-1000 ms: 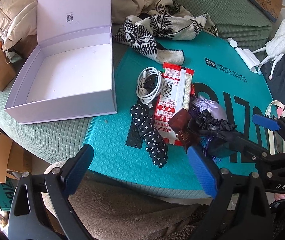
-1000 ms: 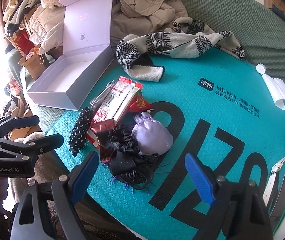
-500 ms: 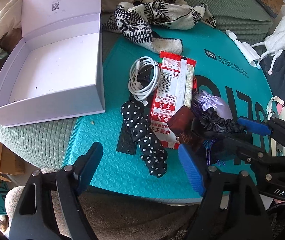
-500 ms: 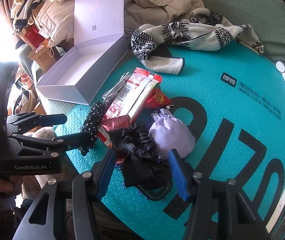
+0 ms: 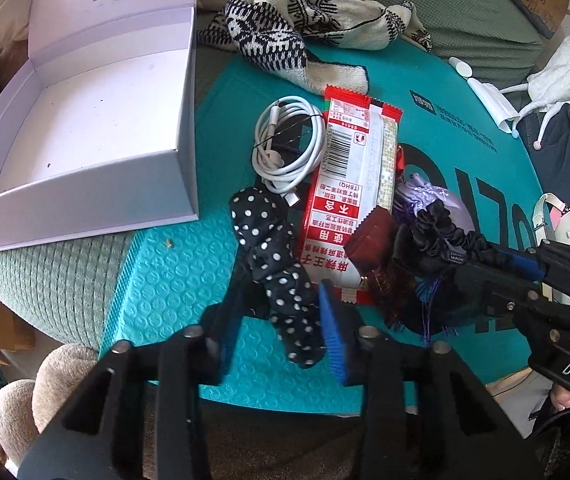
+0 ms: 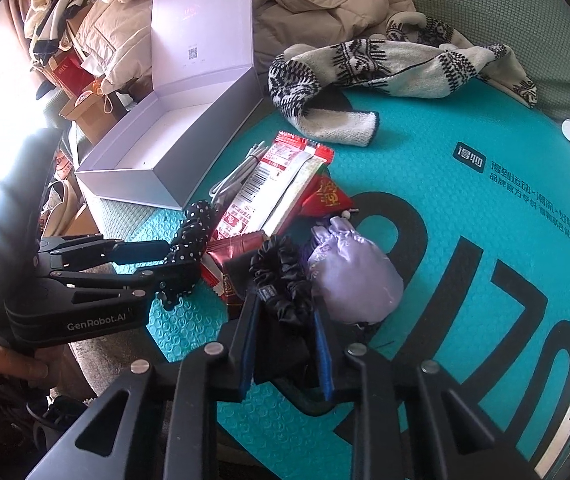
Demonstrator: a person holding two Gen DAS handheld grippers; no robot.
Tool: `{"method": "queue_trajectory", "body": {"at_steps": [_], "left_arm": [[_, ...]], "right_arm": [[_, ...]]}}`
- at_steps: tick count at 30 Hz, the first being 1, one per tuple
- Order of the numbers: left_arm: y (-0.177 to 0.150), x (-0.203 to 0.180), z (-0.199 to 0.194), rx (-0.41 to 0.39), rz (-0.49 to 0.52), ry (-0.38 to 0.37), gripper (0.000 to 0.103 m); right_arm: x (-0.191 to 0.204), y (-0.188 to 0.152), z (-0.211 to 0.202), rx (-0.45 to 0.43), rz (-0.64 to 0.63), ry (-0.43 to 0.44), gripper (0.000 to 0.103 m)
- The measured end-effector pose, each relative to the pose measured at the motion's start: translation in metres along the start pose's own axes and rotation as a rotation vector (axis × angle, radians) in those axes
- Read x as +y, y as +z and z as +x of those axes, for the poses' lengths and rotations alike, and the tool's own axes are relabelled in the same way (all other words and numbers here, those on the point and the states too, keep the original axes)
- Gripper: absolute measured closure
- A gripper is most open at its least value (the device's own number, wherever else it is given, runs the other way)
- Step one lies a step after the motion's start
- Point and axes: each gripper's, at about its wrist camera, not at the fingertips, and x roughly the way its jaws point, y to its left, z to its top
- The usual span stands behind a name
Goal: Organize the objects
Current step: 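Grasp the polka-dot scrunchie with left tool while right tool grasps the black bow tie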
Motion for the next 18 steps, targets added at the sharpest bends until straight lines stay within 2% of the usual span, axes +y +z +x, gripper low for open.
{"method": "queue_trajectory", "body": {"at_steps": [4, 18], "left_arm": [[0.0, -0.003, 0.001, -0.003, 0.006, -0.01, 0.085], [-0.01, -0.008, -0.039, -0.066, 0.017, -0.021, 0.088]], "right_arm": [[0.001, 0.0, -0.005, -0.024, -0.003, 0.007, 0.082], [0.006, -0.001, -0.019, -0.066, -0.017, 0.001, 0.082]]}}
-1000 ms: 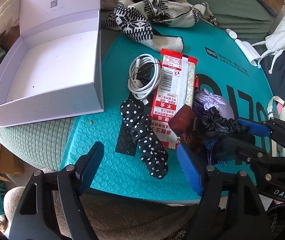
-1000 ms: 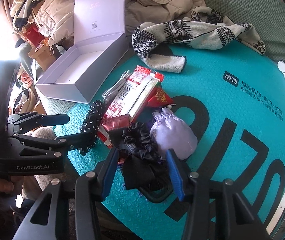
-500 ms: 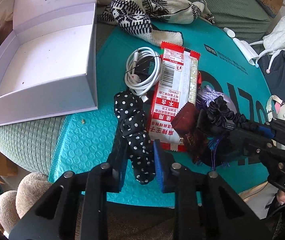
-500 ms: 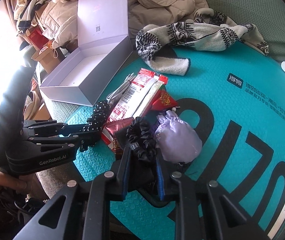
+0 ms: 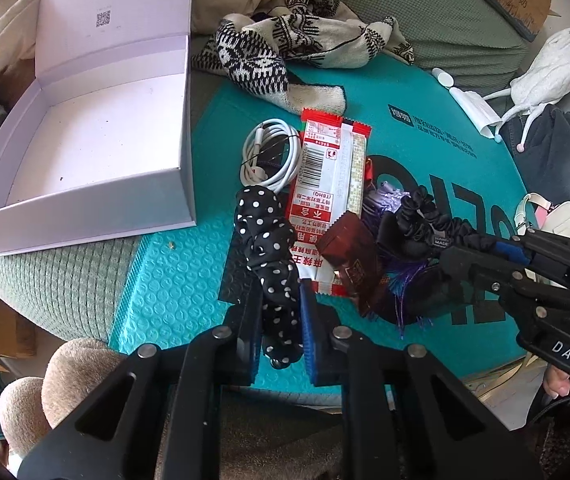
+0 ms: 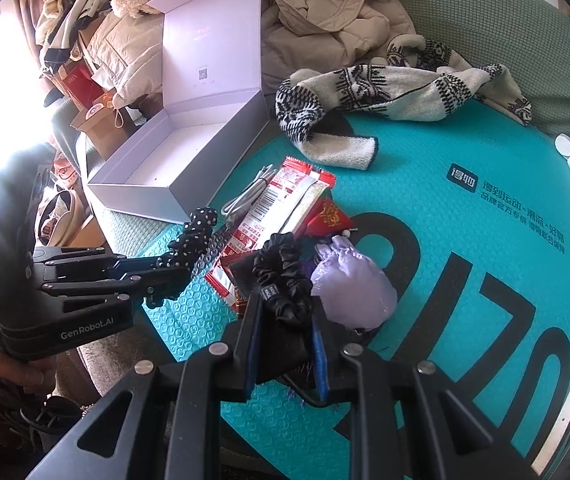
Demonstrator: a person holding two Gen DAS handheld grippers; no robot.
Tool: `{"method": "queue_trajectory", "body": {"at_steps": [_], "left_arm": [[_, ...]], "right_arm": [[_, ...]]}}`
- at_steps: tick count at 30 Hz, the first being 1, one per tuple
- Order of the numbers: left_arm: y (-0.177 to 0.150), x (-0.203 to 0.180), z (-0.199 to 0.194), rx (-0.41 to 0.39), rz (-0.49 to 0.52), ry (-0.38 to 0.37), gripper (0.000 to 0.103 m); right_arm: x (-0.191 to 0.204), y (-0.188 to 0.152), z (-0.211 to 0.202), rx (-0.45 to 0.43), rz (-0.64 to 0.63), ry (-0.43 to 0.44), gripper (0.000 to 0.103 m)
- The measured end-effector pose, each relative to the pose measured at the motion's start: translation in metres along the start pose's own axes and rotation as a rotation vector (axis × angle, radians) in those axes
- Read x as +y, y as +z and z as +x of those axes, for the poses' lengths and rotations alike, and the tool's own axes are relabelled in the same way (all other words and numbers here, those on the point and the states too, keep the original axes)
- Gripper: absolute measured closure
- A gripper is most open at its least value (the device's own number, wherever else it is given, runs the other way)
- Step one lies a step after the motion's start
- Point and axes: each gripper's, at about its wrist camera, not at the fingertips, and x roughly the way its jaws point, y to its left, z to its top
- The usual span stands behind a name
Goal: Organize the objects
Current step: 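Grasp the polka-dot scrunchie with left tool while right tool grasps the black bow tie, then carry both hair ties into the open white box with both tools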
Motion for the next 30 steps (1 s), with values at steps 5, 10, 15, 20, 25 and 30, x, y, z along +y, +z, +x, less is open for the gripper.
{"method": "queue_trajectory", "body": {"at_steps": [5, 10, 15, 20, 25, 30], "left_arm": [[-0.005, 0.003, -0.022, -0.032, -0.006, 0.022, 0.088], [-0.007, 0.006, -0.043, -0.068, -0.018, 0.043, 0.088], [-0.008, 0.015, -0.062, -0.095, -0.036, 0.069, 0.088], [-0.008, 0.026, -0.08, -0.126, -0.062, 0.101, 0.088], [-0.007, 0.041, -0.098, -0.154, -0.091, 0.128, 0.088], [-0.003, 0.06, -0.112, -0.178, -0.119, 0.147, 0.088]], "right_arm": [[0.011, 0.005, -0.003, -0.012, -0.041, 0.02, 0.082], [0.028, 0.011, -0.002, -0.024, -0.1, 0.051, 0.082], [0.045, 0.018, -0.003, -0.038, -0.146, 0.086, 0.082], [0.061, 0.029, -0.004, -0.054, -0.194, 0.109, 0.082], [0.077, 0.04, -0.003, -0.069, -0.236, 0.131, 0.082], [0.091, 0.053, -0.001, -0.08, -0.268, 0.15, 0.082]]}}
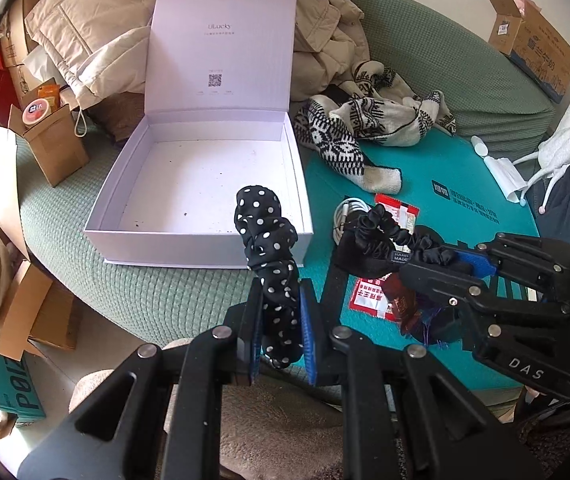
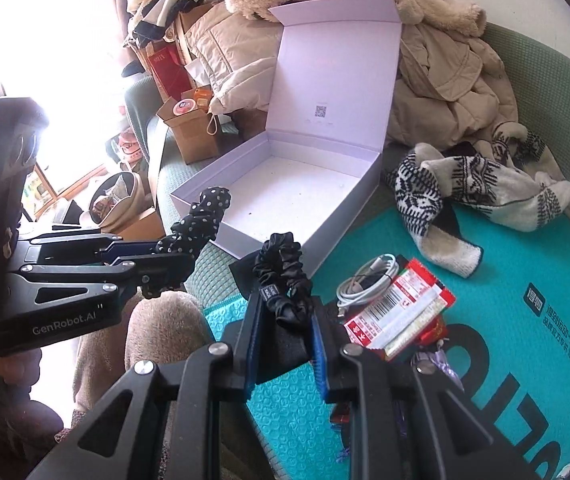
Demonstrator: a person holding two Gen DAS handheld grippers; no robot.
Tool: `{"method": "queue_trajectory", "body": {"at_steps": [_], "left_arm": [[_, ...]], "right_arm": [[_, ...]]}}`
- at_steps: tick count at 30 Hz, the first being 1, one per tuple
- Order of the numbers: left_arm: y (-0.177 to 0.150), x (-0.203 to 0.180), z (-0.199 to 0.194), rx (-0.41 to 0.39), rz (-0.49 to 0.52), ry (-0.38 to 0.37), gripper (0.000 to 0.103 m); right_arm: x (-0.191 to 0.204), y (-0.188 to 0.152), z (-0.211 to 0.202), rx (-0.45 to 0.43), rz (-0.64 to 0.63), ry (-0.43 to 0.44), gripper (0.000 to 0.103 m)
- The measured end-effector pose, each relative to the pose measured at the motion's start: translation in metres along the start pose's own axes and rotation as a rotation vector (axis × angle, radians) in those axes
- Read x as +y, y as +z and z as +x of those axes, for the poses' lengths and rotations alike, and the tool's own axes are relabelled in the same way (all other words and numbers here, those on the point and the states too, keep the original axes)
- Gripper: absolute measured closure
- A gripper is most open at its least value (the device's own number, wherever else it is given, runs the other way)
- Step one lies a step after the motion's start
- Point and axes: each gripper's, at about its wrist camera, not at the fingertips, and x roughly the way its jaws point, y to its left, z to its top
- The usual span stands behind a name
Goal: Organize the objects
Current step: 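Carry both hair ties into the open white box with both tools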
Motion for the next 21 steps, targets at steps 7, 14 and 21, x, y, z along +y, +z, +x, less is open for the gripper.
{"method": "queue_trajectory", "body": {"at_steps": [7, 14, 21], "left_arm": [[0.012, 0.03, -0.006, -0.013, -0.038, 0.031, 0.088], [0.027, 0.057, 0.002, -0.011, -0.062, 0.052, 0.088], [0.049, 0.082, 0.023, 0.005, -0.07, 0.05, 0.088]], "right_arm": [[0.011, 0.024, 0.012, -0.007, -0.039, 0.021, 0.082], [0.019, 0.047, 0.031, -0.008, -0.071, 0.037, 0.082], [0.019, 0.071, 0.056, 0.001, -0.09, 0.04, 0.082]]}}
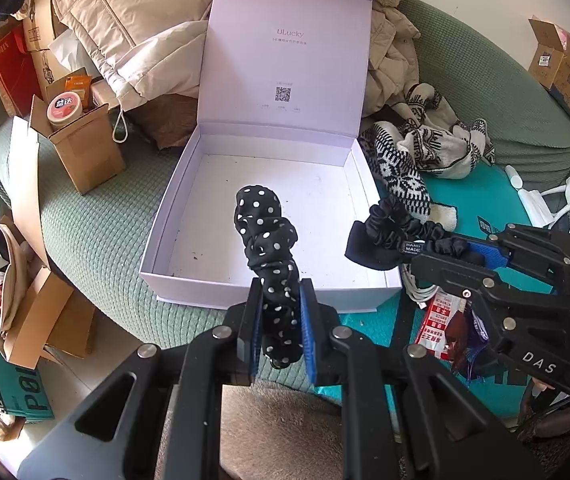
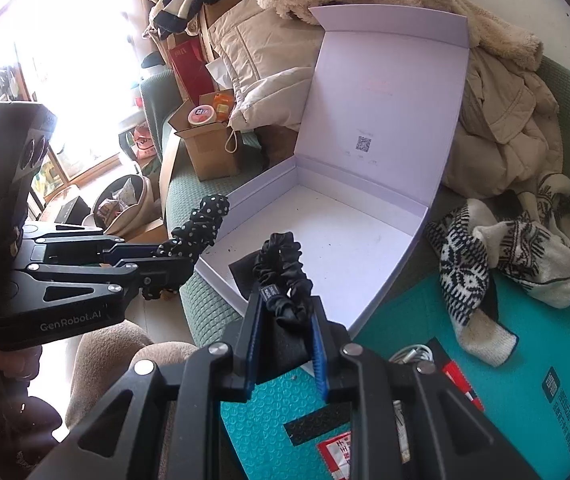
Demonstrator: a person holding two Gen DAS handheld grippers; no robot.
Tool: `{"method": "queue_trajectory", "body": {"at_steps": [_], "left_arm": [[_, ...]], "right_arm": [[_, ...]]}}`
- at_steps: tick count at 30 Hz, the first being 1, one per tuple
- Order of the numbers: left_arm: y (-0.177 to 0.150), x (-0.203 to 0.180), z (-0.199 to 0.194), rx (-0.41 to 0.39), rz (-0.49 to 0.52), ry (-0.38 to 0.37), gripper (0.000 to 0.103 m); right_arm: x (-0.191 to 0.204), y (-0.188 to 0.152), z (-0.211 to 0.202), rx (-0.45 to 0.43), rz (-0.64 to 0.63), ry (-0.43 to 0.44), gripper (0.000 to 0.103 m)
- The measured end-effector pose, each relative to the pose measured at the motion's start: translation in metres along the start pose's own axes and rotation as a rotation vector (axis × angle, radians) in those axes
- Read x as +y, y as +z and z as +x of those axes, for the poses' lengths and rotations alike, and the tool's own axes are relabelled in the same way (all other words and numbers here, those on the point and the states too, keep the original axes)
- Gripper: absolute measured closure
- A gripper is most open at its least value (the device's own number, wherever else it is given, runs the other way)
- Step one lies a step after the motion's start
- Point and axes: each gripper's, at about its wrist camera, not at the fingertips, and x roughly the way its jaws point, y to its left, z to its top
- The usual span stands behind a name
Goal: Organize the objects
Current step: 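Carry both hair ties into the open white box with both tools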
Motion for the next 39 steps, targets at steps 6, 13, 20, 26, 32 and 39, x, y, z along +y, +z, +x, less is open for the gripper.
{"method": "queue_trajectory", "body": {"at_steps": [6, 13, 20, 26, 32, 39], "left_arm": [[0.019, 0.013, 0.025, 0.018, 0.0, -0.007, 0.088], [0.038, 0.026, 0.053, 0.036, 0.004, -0.014, 0.088], [0.057, 0.033, 0.079, 0.047, 0.02, -0.023, 0.088], [0.074, 0.041, 0.104, 0.055, 0.023, -0.028, 0.088], [0.093, 0.051, 0.126, 0.055, 0.031, -0.024, 0.088], [0.113, 0.059, 0.152, 0.067, 0.057, -0.009, 0.088]], "right_arm": [[-0.007, 0.02, 0.023, 0.003, 0.0, 0.002, 0.082], [-0.014, 0.041, 0.049, 0.007, -0.005, -0.005, 0.082], [-0.024, 0.062, 0.073, 0.01, -0.001, -0.021, 0.082], [-0.033, 0.075, 0.094, 0.02, -0.003, -0.039, 0.082], [-0.041, 0.087, 0.112, 0.03, -0.003, -0.055, 0.082], [-0.052, 0.096, 0.134, 0.055, 0.007, -0.074, 0.082]]}}
